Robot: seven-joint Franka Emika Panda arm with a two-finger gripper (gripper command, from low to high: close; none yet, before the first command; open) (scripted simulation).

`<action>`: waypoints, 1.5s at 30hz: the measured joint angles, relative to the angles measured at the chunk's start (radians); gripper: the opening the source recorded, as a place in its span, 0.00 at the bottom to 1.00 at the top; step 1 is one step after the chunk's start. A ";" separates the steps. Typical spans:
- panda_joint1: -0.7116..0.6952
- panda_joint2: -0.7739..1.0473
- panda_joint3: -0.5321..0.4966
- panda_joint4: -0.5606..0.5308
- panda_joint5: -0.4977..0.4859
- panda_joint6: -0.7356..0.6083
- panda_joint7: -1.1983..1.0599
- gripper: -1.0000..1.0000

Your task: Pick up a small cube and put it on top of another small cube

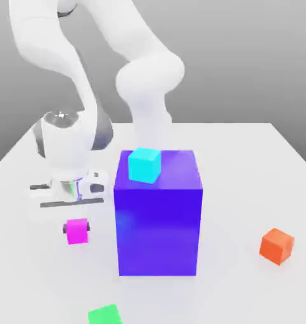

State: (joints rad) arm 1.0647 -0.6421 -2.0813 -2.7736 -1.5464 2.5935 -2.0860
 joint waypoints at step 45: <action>0.510 0.258 0.244 0.430 0.924 -0.233 1.121 0.00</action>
State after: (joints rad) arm 1.5742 -0.3842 -1.8377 -2.3441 -0.6221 2.3601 -0.9653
